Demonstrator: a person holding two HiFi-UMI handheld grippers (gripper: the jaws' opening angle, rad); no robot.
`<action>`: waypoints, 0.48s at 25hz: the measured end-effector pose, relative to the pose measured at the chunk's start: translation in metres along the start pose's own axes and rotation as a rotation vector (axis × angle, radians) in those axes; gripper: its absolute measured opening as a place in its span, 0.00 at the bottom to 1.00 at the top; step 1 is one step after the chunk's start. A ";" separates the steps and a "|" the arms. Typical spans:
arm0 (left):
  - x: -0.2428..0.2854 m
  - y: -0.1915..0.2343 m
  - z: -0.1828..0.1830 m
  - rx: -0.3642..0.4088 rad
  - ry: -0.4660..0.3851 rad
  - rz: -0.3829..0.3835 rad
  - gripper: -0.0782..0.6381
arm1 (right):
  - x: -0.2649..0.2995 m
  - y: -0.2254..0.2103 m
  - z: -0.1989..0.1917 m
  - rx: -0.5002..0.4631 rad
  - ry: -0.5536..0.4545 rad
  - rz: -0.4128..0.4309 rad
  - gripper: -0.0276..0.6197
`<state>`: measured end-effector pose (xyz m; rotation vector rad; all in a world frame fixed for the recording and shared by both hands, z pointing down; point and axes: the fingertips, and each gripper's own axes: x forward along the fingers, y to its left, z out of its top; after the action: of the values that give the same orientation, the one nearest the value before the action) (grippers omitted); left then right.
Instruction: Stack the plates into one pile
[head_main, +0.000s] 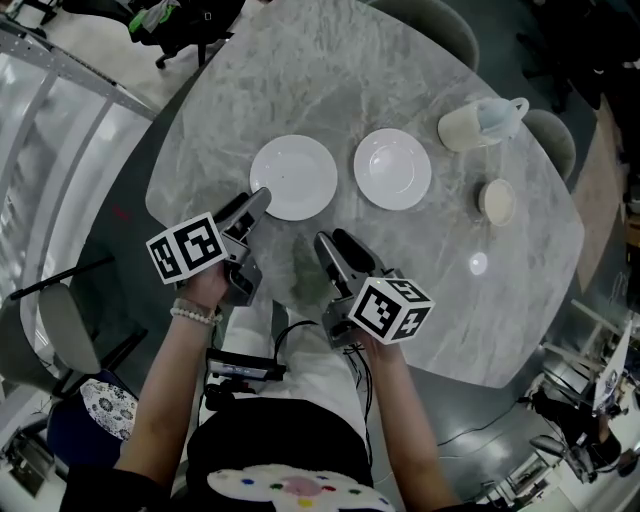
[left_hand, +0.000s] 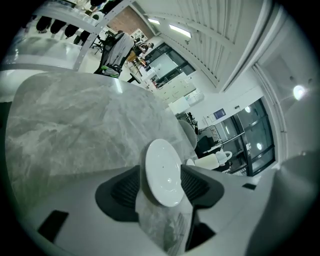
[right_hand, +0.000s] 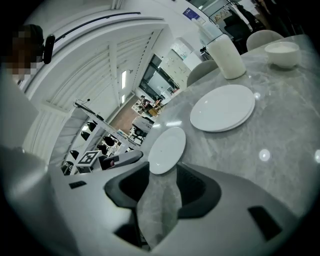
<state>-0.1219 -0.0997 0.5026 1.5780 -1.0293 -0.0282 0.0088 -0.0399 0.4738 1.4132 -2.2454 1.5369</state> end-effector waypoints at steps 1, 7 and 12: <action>0.002 0.001 0.000 -0.007 0.001 -0.003 0.46 | 0.000 -0.001 -0.001 0.002 0.001 -0.003 0.30; 0.008 0.001 0.000 -0.040 0.004 -0.012 0.45 | 0.001 -0.003 -0.004 0.013 0.001 -0.010 0.30; 0.011 -0.004 -0.005 -0.070 0.026 -0.035 0.44 | 0.003 -0.001 -0.004 0.018 -0.004 -0.012 0.30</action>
<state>-0.1098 -0.1030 0.5064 1.5286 -0.9705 -0.0671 0.0067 -0.0387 0.4777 1.4328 -2.2272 1.5567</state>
